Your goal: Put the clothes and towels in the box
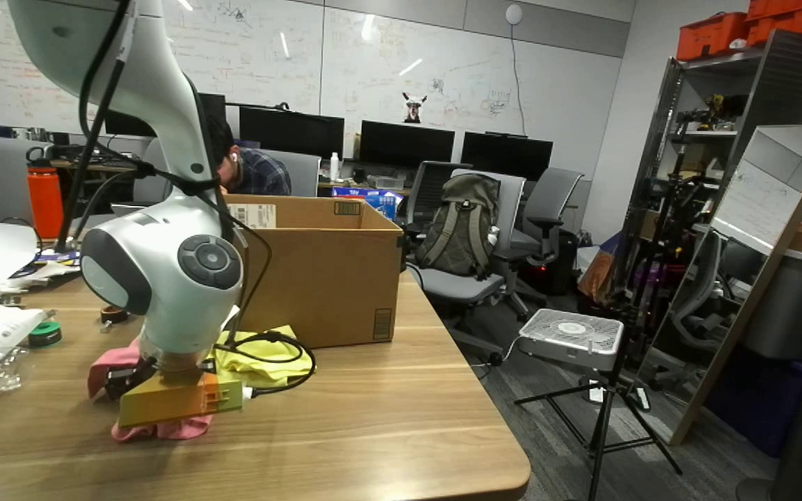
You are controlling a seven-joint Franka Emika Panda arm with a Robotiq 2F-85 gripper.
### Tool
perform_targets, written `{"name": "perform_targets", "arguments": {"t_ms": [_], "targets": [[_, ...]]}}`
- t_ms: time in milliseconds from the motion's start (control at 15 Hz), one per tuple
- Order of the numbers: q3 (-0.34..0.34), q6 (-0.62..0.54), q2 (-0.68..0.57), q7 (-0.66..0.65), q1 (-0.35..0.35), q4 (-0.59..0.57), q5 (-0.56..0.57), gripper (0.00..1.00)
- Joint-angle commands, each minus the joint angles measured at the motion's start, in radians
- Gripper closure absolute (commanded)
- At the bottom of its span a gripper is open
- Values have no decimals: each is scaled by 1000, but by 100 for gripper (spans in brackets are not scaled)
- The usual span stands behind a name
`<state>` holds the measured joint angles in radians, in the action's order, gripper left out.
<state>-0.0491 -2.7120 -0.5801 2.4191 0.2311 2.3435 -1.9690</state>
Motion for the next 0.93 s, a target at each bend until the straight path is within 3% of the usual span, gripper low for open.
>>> {"name": "perform_targets", "arguments": {"t_ms": [0,267,867], "targets": [[-2,4,4,18,5,-13,-43,73],[-1,-2,19,17,7,-16,-75,100],[8,-103,177,25,19,35,-207,97]]}}
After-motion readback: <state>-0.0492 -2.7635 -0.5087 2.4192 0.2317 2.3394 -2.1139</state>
